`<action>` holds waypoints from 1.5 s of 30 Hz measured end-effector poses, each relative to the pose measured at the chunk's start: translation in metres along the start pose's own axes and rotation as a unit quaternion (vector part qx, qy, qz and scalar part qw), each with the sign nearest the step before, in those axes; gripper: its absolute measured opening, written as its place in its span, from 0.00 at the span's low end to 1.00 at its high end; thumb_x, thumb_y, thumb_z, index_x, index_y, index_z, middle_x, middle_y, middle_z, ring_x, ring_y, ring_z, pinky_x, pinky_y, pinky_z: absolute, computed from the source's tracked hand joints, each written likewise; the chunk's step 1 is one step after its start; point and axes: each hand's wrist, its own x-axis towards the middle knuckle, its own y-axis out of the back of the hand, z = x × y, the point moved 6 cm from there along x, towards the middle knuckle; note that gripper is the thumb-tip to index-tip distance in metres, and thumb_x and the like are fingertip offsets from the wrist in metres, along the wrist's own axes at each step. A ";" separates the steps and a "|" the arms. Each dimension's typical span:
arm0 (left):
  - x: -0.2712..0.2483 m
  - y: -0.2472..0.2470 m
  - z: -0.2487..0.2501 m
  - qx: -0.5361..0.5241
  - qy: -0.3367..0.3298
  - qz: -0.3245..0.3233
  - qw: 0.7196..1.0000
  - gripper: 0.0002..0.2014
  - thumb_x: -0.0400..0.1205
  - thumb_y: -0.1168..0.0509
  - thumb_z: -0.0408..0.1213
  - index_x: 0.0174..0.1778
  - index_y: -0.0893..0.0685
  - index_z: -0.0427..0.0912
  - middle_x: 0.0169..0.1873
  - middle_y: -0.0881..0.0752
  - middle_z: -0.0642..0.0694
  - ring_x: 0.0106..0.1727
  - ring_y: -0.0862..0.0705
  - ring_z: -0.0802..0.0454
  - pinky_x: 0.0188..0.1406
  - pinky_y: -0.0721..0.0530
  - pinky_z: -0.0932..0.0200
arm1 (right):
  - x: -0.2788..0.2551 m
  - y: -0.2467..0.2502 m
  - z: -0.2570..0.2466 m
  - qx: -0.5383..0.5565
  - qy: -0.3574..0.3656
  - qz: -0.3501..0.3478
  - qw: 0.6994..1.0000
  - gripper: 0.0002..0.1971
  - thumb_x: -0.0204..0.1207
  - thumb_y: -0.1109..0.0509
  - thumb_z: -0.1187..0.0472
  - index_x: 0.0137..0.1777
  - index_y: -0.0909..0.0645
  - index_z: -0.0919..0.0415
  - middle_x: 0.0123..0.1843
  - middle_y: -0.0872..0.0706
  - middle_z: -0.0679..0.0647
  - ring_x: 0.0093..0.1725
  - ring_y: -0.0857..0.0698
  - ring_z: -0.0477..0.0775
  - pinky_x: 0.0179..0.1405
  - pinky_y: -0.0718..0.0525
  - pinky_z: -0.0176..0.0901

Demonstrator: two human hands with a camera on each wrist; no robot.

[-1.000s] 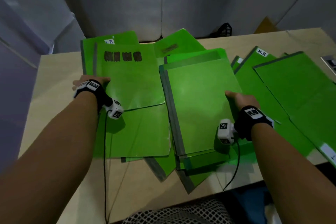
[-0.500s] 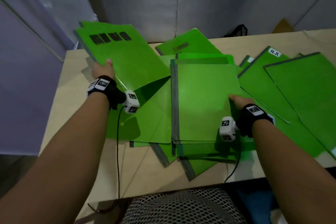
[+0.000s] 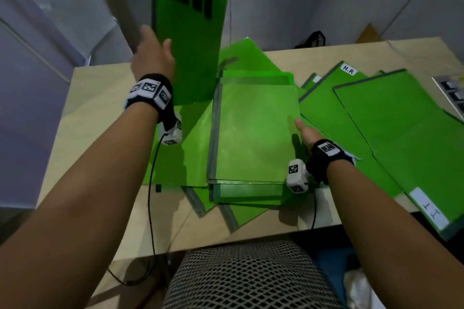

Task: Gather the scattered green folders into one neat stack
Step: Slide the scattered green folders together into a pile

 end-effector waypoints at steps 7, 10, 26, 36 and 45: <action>-0.005 0.007 0.032 -0.064 0.013 0.042 0.997 0.20 0.88 0.45 0.43 0.71 0.32 0.34 0.61 0.16 0.35 0.62 0.17 0.36 0.56 0.21 0.46 | 0.001 -0.002 0.002 0.003 0.002 -0.022 1.000 0.36 0.84 0.50 0.38 0.83 0.43 0.64 0.83 0.39 0.64 0.81 0.36 0.65 0.79 0.36 0.57; 0.003 0.016 0.028 -0.199 0.089 0.049 0.975 0.21 0.88 0.43 0.43 0.72 0.32 0.32 0.69 0.21 0.35 0.70 0.22 0.39 0.64 0.25 0.51 | 0.001 -0.001 0.001 0.015 -0.004 -0.024 1.000 0.39 0.82 0.52 0.35 0.84 0.45 0.63 0.84 0.41 0.64 0.81 0.37 0.66 0.80 0.37 0.59; -0.168 -0.155 -0.073 0.103 0.112 -0.296 0.943 0.31 0.85 0.40 0.52 0.75 0.34 0.31 0.73 0.32 0.35 0.74 0.32 0.40 0.70 0.27 0.47 | 0.015 -0.004 0.017 0.063 -0.036 -0.086 0.994 0.47 0.72 0.35 0.31 0.84 0.46 0.54 0.84 0.41 0.64 0.80 0.38 0.69 0.77 0.36 0.68; -0.106 -0.116 -0.152 0.091 0.266 -0.233 0.931 0.39 0.81 0.40 0.59 0.79 0.33 0.32 0.79 0.33 0.32 0.79 0.33 0.34 0.77 0.32 0.40 | 0.030 -0.019 -0.006 -0.099 -0.037 0.007 0.994 0.35 0.77 0.31 0.54 0.79 0.37 0.70 0.79 0.31 0.65 0.74 0.26 0.66 0.71 0.25 0.50; -0.089 -0.071 -0.223 0.137 0.357 -0.267 0.885 0.63 0.67 0.24 0.62 0.86 0.58 0.38 0.85 0.55 0.34 0.85 0.54 0.35 0.81 0.46 0.34 | 0.009 -0.004 -0.009 -0.039 -0.031 0.069 0.996 0.40 0.68 0.33 0.34 0.73 0.27 0.62 0.67 0.20 0.62 0.62 0.19 0.66 0.62 0.21 0.52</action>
